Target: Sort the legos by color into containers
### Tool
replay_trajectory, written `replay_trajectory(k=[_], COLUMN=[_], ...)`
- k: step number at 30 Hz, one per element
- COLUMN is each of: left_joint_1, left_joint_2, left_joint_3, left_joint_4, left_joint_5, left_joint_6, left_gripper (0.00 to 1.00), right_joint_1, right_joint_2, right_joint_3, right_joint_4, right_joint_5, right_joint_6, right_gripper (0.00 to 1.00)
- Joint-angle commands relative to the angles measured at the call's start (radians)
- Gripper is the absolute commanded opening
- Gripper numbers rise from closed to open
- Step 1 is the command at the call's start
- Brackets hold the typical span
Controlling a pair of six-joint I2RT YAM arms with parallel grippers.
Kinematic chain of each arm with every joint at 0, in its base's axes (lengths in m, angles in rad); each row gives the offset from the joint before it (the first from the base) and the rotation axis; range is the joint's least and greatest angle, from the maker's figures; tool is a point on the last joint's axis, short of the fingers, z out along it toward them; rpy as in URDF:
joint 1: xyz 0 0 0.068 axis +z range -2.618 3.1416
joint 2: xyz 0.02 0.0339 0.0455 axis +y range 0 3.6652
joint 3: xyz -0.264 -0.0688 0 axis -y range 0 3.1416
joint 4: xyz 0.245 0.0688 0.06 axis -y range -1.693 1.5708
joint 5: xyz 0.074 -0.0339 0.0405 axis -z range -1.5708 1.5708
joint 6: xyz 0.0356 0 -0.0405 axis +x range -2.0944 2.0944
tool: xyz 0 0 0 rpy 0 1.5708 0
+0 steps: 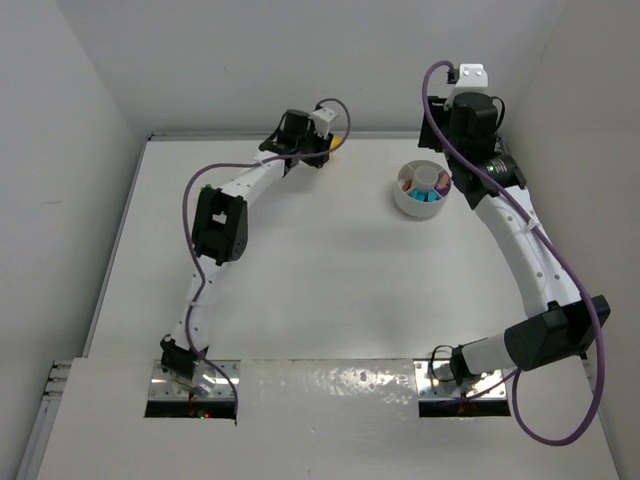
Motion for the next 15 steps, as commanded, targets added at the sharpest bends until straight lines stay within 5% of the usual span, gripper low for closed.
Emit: replay_trajectory(k=[1,8,15], left_joint_1=[0.012,0.015,-0.001], left_joint_2=[-0.236,-0.448,-0.655], left_joint_3=[0.011,-0.202,-0.403], left_joint_4=[0.041,-0.029,-0.008], left_joint_5=[0.21,0.539,0.608], left_joint_6=[0.183,0.409,0.493], left_gripper=[0.0,0.0,0.0], right_joint_1=[-0.025,-0.079,-0.086], right_joint_2=[0.039,0.062,0.131], right_joint_3=[0.068,0.04,0.013], right_joint_4=[-0.094,-0.007,0.149], right_joint_5=[-0.208,-0.56,-0.76], right_joint_6=[0.115,0.345,0.466], right_gripper=[0.59,0.67,0.82])
